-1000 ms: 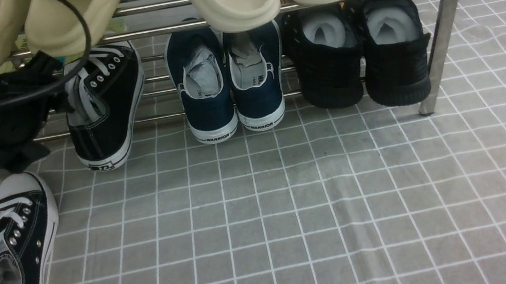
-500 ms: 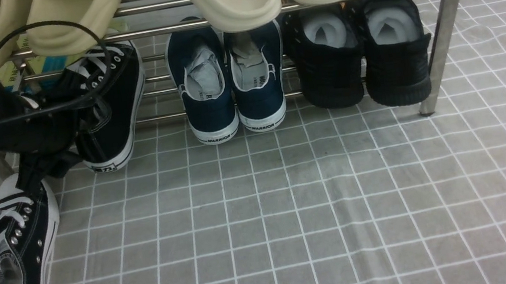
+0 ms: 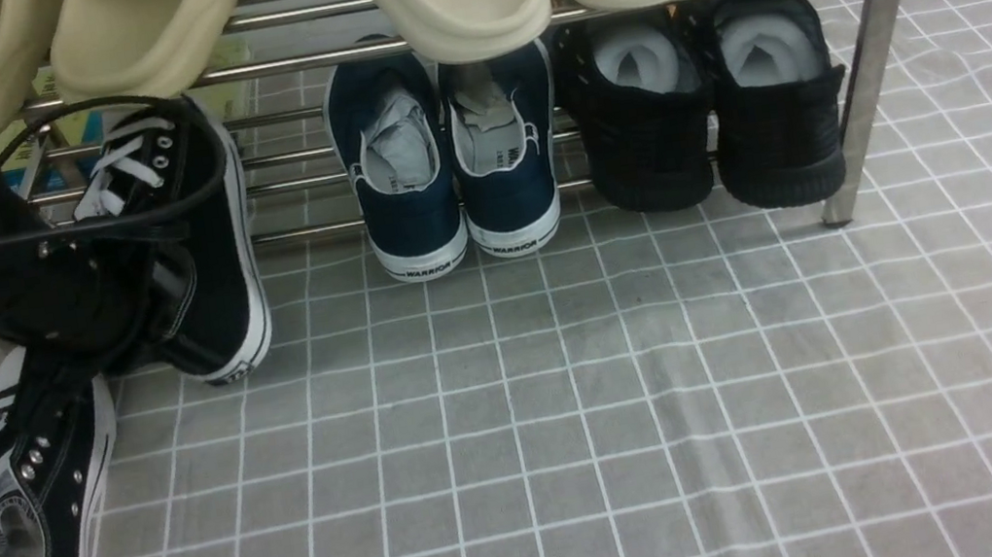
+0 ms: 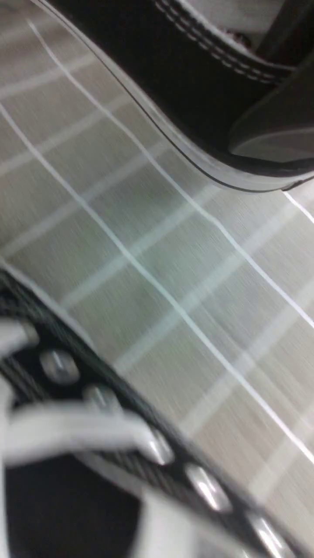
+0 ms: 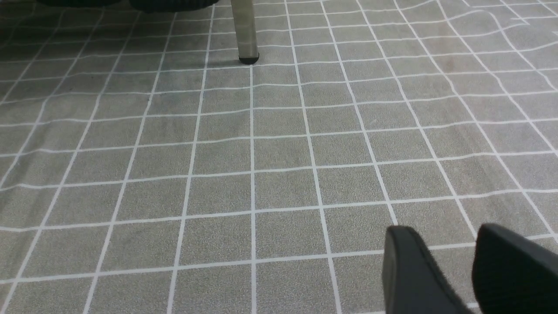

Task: Take the shoes off the shelf with your hand from the grey coffee tablecloth.
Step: 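Set the held shoe down on the floor in front of the rack with the left gripper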

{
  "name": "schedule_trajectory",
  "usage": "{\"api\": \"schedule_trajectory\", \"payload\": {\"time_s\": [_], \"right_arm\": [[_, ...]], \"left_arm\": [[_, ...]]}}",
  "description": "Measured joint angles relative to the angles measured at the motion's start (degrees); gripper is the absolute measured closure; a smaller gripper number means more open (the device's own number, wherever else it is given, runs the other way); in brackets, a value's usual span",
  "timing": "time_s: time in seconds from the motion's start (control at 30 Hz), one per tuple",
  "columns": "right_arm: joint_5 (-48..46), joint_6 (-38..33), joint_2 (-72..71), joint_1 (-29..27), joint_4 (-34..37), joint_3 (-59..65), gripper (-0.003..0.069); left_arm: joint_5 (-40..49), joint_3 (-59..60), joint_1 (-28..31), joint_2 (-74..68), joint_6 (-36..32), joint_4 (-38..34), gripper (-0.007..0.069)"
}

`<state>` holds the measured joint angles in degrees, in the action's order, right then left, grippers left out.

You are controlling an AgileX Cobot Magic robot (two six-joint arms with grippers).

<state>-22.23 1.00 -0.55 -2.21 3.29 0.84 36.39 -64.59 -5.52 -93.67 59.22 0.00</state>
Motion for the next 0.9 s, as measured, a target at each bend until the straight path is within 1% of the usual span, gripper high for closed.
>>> {"api": "schedule_trajectory", "payload": {"time_s": [0.03, 0.13, 0.27, 0.6, 0.8, 0.9], "right_arm": [[0.0, 0.0, 0.0, 0.0, 0.0, 0.0, 0.042], [0.0, 0.0, 0.0, 0.0, 0.0, 0.0, 0.042], [0.0, 0.0, 0.0, 0.0, 0.0, 0.0, 0.042], [0.0, 0.0, 0.0, 0.0, 0.0, 0.0, 0.042], [0.0, 0.0, 0.0, 0.0, 0.0, 0.0, 0.042], [0.0, 0.0, 0.0, 0.0, 0.0, 0.0, 0.042]], "left_arm": [[1.54, 0.0, 0.0, 0.62, 0.0, 0.0, 0.0598], [9.48, 0.0, 0.0, 2.37, -0.35, 2.9, 0.0598], [14.38, 1.91, 0.0, 4.62, -0.55, 5.27, 0.0598], [15.44, 13.38, 0.0, 11.91, -0.32, 3.84, 0.0598], [16.47, 17.27, 0.0, 12.44, 0.25, 3.72, 0.0596], [15.31, 18.88, 0.0, 12.49, 0.35, 3.53, 0.0596]]}}
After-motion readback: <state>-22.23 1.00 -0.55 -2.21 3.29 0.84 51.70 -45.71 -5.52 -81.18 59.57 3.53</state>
